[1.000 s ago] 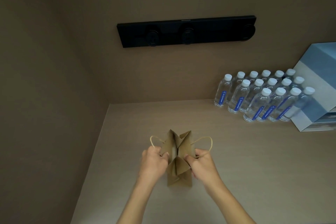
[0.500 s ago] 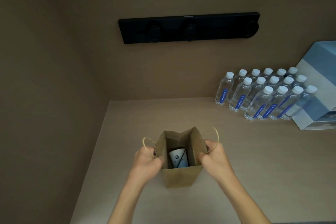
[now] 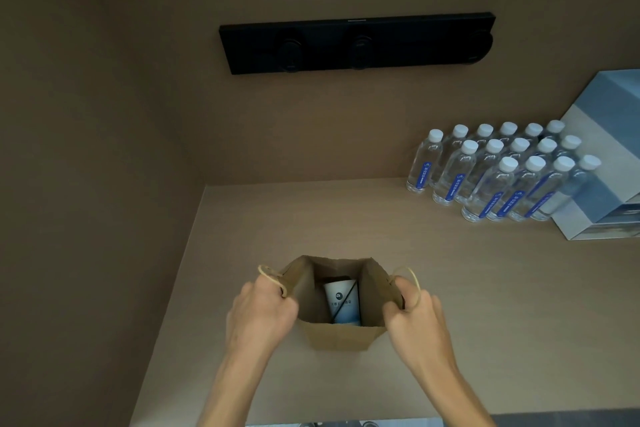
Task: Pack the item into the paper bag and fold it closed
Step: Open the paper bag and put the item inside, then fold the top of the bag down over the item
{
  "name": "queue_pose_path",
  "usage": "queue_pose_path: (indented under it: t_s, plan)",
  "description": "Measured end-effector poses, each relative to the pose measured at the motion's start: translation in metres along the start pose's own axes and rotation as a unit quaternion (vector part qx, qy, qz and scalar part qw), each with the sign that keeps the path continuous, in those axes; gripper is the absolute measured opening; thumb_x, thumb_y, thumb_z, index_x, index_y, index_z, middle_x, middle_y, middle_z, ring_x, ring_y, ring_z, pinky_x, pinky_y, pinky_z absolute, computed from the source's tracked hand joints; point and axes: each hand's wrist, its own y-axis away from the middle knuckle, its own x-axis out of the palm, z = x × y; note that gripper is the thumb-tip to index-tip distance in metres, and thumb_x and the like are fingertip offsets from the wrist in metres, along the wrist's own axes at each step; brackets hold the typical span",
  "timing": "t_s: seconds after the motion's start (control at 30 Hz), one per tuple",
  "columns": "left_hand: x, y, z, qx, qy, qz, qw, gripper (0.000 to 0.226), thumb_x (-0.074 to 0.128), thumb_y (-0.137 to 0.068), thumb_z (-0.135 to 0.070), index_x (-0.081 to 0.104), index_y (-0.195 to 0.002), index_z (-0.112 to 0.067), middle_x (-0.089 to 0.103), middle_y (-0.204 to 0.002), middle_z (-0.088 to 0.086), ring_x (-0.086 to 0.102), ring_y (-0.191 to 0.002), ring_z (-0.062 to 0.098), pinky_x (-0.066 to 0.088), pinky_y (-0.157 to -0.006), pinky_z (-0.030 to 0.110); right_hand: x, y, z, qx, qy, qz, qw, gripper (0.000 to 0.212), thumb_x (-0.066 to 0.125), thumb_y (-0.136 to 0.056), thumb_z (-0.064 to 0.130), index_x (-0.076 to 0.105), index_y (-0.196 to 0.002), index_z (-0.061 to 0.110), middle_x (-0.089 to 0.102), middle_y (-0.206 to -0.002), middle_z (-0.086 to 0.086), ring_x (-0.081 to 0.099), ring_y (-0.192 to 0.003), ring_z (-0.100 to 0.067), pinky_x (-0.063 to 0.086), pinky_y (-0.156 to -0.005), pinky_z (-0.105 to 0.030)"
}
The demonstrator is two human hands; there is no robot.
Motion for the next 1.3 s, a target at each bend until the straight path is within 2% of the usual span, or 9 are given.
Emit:
queue_pose_path:
  t_s: [0.13,0.2,0.3,0.43,0.53,0.73,0.9,1.1,1.3]
  plan:
    - [0.008,0.007,-0.002,0.013,-0.029,0.010,0.999,0.008,0.051,-0.077,-0.025,0.050,-0.071,-0.020,0.062,-0.082,0.006,0.063,-0.080,0.032,0.052,-0.070,0.038,0.001,0.002,-0.005,-0.009,-0.052,0.016,0.998,0.037,0.047,-0.071,0.006,0.049,-0.069,0.043,0.041,-0.048,0.006,0.040,-0.046,-0.010,0.038,-0.042,-0.015]
    - [0.009,0.007,0.001,0.015,-0.021,0.014,1.000,0.013,0.051,-0.076,-0.027,0.045,-0.068,-0.019,0.060,-0.079,0.007,0.062,-0.078,0.033,0.049,-0.066,0.037,-0.002,0.002,-0.013,0.008,-0.097,0.029,0.995,0.045,0.049,-0.076,0.008,0.059,-0.102,0.044,0.052,-0.059,0.010,0.053,-0.055,-0.011,0.047,-0.052,-0.021]
    - [0.007,0.006,0.004,0.024,0.000,0.029,0.999,0.020,0.050,-0.073,-0.028,0.034,-0.065,-0.019,0.059,-0.075,0.013,0.063,-0.079,0.037,0.047,-0.062,0.038,-0.007,0.006,-0.025,-0.019,-0.103,0.117,0.988,0.077,0.050,-0.081,0.020,0.021,-0.139,0.062,0.051,-0.079,0.020,0.053,-0.064,-0.003,0.045,-0.058,-0.025]
    - [0.003,0.004,-0.002,0.068,-0.008,0.041,0.997,0.017,0.051,-0.075,-0.027,0.038,-0.066,-0.019,0.058,-0.076,0.013,0.063,-0.081,0.037,0.044,-0.059,0.037,-0.016,0.013,-0.024,-0.110,-0.098,0.171,0.974,0.087,0.049,-0.075,0.020,0.011,-0.142,0.061,0.020,-0.136,0.036,0.049,-0.106,-0.002,0.045,-0.081,-0.027]
    - [0.001,0.001,-0.006,0.108,-0.026,0.041,0.993,0.032,0.052,-0.078,-0.025,0.026,-0.060,-0.023,0.044,-0.062,0.002,0.063,-0.075,0.036,0.036,-0.053,0.034,-0.021,0.012,-0.023,-0.167,-0.058,0.206,0.962,0.067,0.054,-0.083,0.025,0.028,-0.136,0.058,-0.002,-0.153,0.032,0.011,-0.142,0.001,0.026,-0.107,-0.037]
    - [-0.009,-0.006,-0.020,0.106,-0.034,-0.029,0.993,0.025,0.059,-0.085,-0.043,0.044,-0.074,-0.025,0.051,-0.077,0.000,0.060,-0.080,0.031,0.044,-0.063,0.035,-0.041,0.005,-0.023,-0.174,0.065,0.246,0.951,0.090,0.053,-0.069,0.081,0.018,-0.144,0.048,-0.002,-0.150,0.041,0.004,-0.138,0.008,0.019,-0.110,-0.030]
    - [-0.008,-0.002,-0.025,0.112,0.072,-0.116,0.984,0.033,0.068,-0.081,-0.021,0.037,-0.074,-0.024,0.051,-0.074,-0.007,0.052,-0.064,0.018,0.039,-0.053,0.033,-0.048,0.006,-0.025,-0.163,0.041,0.253,0.953,0.045,0.048,-0.087,0.029,0.050,-0.131,0.039,0.041,-0.138,0.027,0.030,-0.130,0.009,0.027,-0.112,-0.024]
    - [0.004,0.012,-0.020,0.134,0.171,-0.125,0.968,0.033,0.068,-0.076,0.003,0.041,-0.065,-0.013,0.049,-0.080,-0.001,0.049,-0.070,0.012,0.035,-0.058,0.015,-0.031,0.012,0.001,-0.169,0.067,0.130,0.975,0.033,0.039,-0.091,0.046,0.055,-0.070,0.029,0.054,-0.084,0.012,0.055,-0.078,-0.006,0.048,-0.069,-0.032]
    - [0.011,0.020,-0.016,0.185,0.266,-0.073,0.943,0.031,0.071,-0.077,0.006,0.051,-0.066,-0.014,0.052,-0.105,-0.004,0.055,-0.093,-0.007,0.046,-0.068,0.005,-0.021,0.013,0.021,-0.152,0.104,0.085,0.979,0.024,0.045,-0.091,0.035,0.062,-0.108,0.033,0.062,-0.096,0.017,0.060,-0.085,-0.017,0.046,-0.064,-0.028]
